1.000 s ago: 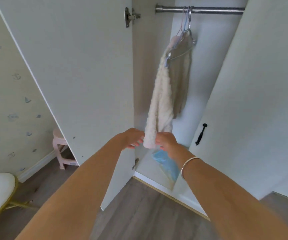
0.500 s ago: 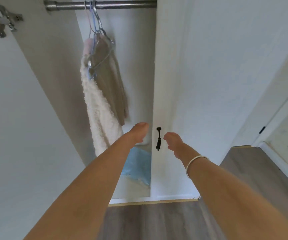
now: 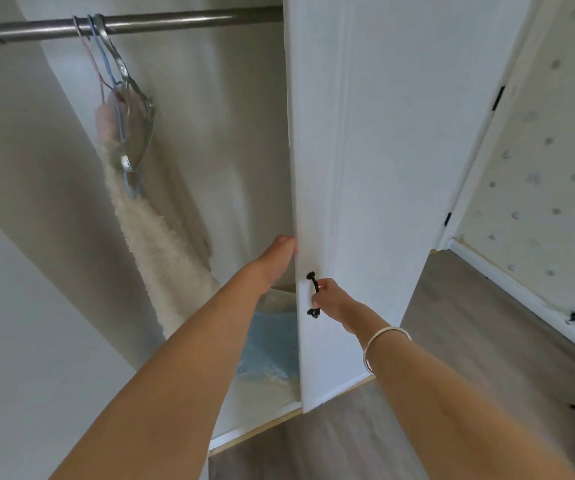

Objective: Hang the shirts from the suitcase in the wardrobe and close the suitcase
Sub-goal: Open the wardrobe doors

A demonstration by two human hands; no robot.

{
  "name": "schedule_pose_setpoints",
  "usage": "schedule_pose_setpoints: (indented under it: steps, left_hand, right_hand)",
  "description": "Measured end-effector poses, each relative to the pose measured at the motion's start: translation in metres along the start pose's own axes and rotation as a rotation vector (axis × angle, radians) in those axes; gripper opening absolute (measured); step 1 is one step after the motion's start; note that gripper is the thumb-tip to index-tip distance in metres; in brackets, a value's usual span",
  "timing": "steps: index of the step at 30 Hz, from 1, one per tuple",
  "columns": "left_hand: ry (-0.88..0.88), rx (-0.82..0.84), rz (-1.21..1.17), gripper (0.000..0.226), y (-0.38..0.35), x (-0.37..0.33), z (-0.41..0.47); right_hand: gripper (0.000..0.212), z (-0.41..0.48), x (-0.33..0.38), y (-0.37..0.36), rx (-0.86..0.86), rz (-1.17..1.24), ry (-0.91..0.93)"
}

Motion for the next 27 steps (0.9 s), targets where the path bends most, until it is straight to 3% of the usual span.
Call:
schedule_pose_setpoints:
  steps: [4,6,9,14,18,21,23,24,27]
  left_hand:
    - [-0.058,-0.014,0.029,0.04,-0.018,0.004,-0.021]
    - [-0.072,-0.012,0.015,0.038,-0.034,0.005,-0.039]
    - [-0.101,0.005,-0.032,0.032,-0.066,0.003,-0.068]
    - [-0.085,0.108,-0.081,0.049,-0.132,0.0,-0.109]
    - [-0.07,0.188,-0.09,0.056,-0.175,-0.001,-0.122]
    - [-0.066,0.264,-0.069,0.051,-0.209,-0.006,-0.13]
    - [-0.054,0.311,-0.027,0.053,-0.229,-0.011,-0.135]
    - [-0.059,0.339,-0.004,0.052,-0.24,-0.016,-0.137]
    - [-0.068,0.434,0.049,0.047,-0.271,-0.028,-0.141]
  right_hand:
    - [0.052,-0.03,-0.029,0.007,-0.046,-0.037,0.011]
    - [0.052,-0.047,-0.047,0.017,-0.063,-0.101,0.005]
    - [0.042,-0.074,-0.073,0.036,-0.118,-0.141,0.016]
    - [0.036,-0.12,-0.113,0.079,-0.171,-0.085,0.047]
    - [0.017,-0.137,-0.14,0.115,-0.196,-0.156,0.039]
    - [0.029,-0.145,-0.157,0.136,-0.175,-0.096,0.027]
    - [0.07,-0.156,-0.151,0.157,-0.275,0.022,0.092]
    - [0.078,-0.164,-0.146,0.171,-0.363,0.047,0.136]
    - [0.061,-0.185,-0.137,0.206,-0.526,0.08,0.221]
Point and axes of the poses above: each hand's wrist, its own z-axis towards the middle knuckle, its own y-axis out of the back of the hand, x = y × z, the point moved 8 cm from there along z, towards the middle knuckle, and after that the axes turned 1 degree about z, right-handed, at the moved point
